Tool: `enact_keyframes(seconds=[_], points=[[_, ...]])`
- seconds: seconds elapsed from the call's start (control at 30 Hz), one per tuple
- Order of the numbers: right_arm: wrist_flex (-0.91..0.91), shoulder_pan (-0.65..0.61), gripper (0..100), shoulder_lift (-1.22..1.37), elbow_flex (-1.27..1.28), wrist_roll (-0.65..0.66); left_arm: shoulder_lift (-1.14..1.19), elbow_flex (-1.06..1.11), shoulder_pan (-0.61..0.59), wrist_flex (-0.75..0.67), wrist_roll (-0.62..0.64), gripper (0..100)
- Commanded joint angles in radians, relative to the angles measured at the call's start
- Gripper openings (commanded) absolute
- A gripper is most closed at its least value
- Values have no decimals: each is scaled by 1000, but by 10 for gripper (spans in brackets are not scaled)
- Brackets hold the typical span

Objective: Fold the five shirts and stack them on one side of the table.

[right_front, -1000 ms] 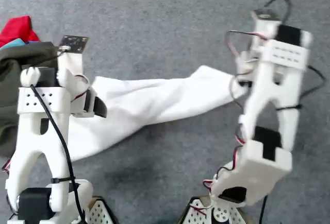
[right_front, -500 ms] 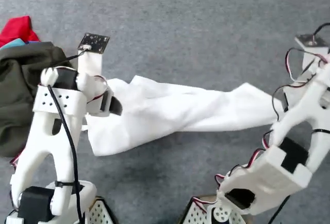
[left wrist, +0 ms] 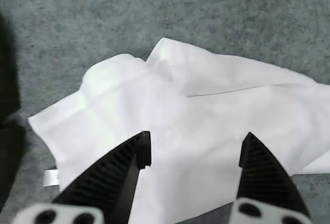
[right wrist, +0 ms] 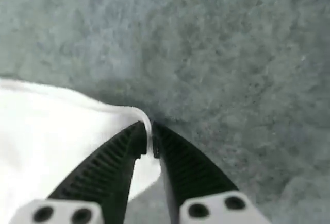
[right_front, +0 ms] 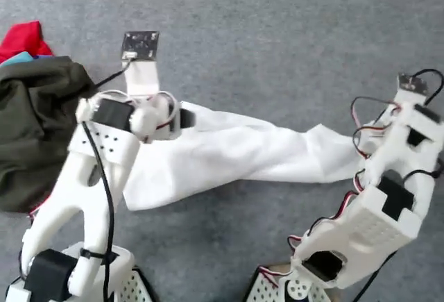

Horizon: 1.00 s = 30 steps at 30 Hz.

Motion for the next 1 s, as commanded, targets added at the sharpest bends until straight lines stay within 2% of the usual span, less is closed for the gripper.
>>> enact_keyframes(seconds=[0.0,0.17,0.37,0.6,0.8,0.97], points=[[-144,-28,14,-7,94,-75,31,27,67,-97,57,287],[-201,-11,14,-51,147,-87,196,-61,93,-130,167,234],[-218,-15,14,-51,160,-87,440,-271,90,-124,255,165],[-222,-15,14,-51,162,-87,577,-483,99,-123,341,93],[-222,-15,14,-51,162,-87,692,-495,111,-81,425,134],[-222,-15,14,-51,162,-87,712,-496,104,-2,493,222]])
